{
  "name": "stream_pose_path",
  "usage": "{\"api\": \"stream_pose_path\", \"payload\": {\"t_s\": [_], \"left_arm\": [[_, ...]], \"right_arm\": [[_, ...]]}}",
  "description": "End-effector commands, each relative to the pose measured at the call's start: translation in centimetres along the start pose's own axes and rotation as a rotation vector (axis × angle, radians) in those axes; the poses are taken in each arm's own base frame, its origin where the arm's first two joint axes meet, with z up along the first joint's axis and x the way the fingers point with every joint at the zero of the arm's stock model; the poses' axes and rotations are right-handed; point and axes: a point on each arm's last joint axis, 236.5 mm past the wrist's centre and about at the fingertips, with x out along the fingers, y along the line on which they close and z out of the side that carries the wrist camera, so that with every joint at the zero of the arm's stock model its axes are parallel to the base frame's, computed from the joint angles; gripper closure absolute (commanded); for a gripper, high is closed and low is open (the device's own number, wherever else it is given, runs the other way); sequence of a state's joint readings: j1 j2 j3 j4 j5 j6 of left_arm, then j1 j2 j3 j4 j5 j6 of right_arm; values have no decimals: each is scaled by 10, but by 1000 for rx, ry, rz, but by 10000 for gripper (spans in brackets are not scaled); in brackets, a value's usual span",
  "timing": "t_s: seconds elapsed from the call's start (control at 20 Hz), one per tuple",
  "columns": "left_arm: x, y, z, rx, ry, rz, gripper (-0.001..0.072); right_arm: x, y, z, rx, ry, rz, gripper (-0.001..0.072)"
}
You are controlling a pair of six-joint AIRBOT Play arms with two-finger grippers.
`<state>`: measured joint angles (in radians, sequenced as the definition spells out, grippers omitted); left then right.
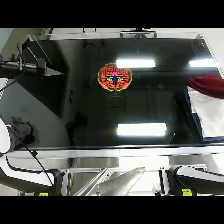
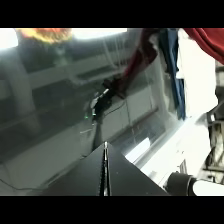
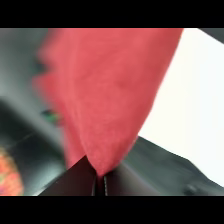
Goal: Fold the shirts.
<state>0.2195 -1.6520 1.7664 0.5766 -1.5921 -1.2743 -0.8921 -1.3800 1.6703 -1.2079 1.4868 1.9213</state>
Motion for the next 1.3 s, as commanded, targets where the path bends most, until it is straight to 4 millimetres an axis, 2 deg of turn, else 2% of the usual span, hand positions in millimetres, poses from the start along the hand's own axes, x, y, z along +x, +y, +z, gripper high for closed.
{"api": "stream_pose_path", "payload": {"t_s": [0.0,0.15,0.25,0.35,0.45,0.5,0.55,0.6,0.65,0.85,0.9,1.05,1.1,1.15,1.2,1.25], "left_arm": [[13,-12,-6,21,35,-16,700],[21,-18,-9,34,52,-23,700],[25,-21,-10,40,61,-27,700],[25,-22,-10,41,62,-28,699],[25,-22,-12,40,69,-30,700],[24,-23,-16,39,84,-34,699],[24,-24,-18,39,94,-37,700],[24,-24,-19,38,98,-38,699],[24,-24,-19,38,100,-39,700],[24,-25,-20,38,100,-41,700],[24,-26,-20,40,100,-42,700],[16,-36,-16,64,69,-31,701],[11,-43,-15,75,52,-26,701],[5,-52,-15,97,33,-18,701],[0,-64,-18,121,22,-14,701],[-4,-72,-22,134,4,-4,701]], "right_arm": [[9,-82,-17,115,-55,-243,702],[51,-119,-53,158,47,-299,694],[72,-140,-74,170,111,-346,691],[81,-150,-89,180,170,-374,691],[78,-152,-98,127,225,-383,666],[73,-150,-97,108,230,-380,428],[68,-146,-93,51,237,-372,60],[60,-142,-93,-7,257,-367,11],[51,-138,-91,-13,265,-367,11],[17,-106,-79,-31,252,-311,11],[11,-91,-79,-34,252,-261,11],[5,-26,-91,-34,276,-7,27],[3,-2,-97,-43,288,78,246],[1,19,-102,-60,293,144,551],[0,38,-110,-88,300,194,695],[0,50,-119,-143,305,211,700]]}}
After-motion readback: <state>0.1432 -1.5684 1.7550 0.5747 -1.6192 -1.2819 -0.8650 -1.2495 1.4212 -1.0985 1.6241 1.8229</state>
